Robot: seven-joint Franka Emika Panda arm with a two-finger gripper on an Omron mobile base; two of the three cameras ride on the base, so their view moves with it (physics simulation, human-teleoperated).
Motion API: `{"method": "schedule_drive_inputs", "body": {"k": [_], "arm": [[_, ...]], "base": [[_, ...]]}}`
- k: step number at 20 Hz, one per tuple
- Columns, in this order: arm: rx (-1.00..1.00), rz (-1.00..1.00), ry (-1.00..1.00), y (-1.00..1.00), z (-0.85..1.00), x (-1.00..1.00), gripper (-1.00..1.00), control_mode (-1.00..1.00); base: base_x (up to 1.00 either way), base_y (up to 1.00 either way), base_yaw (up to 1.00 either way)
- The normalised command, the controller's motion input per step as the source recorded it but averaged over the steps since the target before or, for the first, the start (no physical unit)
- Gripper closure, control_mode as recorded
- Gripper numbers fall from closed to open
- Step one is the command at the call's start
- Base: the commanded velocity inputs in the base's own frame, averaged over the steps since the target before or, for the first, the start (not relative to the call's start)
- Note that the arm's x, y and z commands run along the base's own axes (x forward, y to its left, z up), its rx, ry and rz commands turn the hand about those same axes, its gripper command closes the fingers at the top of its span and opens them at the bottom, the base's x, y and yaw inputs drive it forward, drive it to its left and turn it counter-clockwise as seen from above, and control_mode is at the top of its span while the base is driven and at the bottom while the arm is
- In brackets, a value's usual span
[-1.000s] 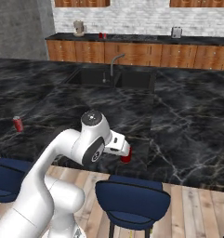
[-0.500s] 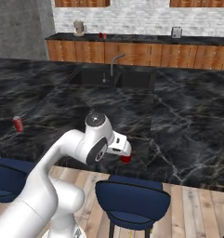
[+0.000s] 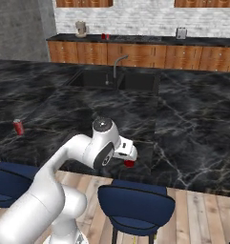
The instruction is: Four empty soda cans are scattered around the kitchen. Gather all the cans and cluster them next to the stove for recycling.
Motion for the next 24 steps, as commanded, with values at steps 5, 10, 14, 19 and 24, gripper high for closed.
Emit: {"method": "schedule_drive_inputs", "body": {"k": [5,10,14,19,24], "arm": [[0.00,0.00,0.00,-0.09,-0.13,0.18,-1.00,-1.00],[0.00,0.00,0.00,-0.09,-0.14,0.17,-1.00,-1.00],[0.00,0.00,0.00,-0.06,-0.16,0.18,-1.00,-1.00],[0.00,0.00,0.00,-0.06,-0.14,0.17,-1.00,-1.00],[0.00,0.00,0.00,-0.03,-0.13,0.23,-1.00,-1.00]], "base": [[0.00,0.00,0.00],[0.00,0.00,0.00],[0.00,0.00,0.00],[0.00,0.00,0.00],[0.00,0.00,0.00]]}}
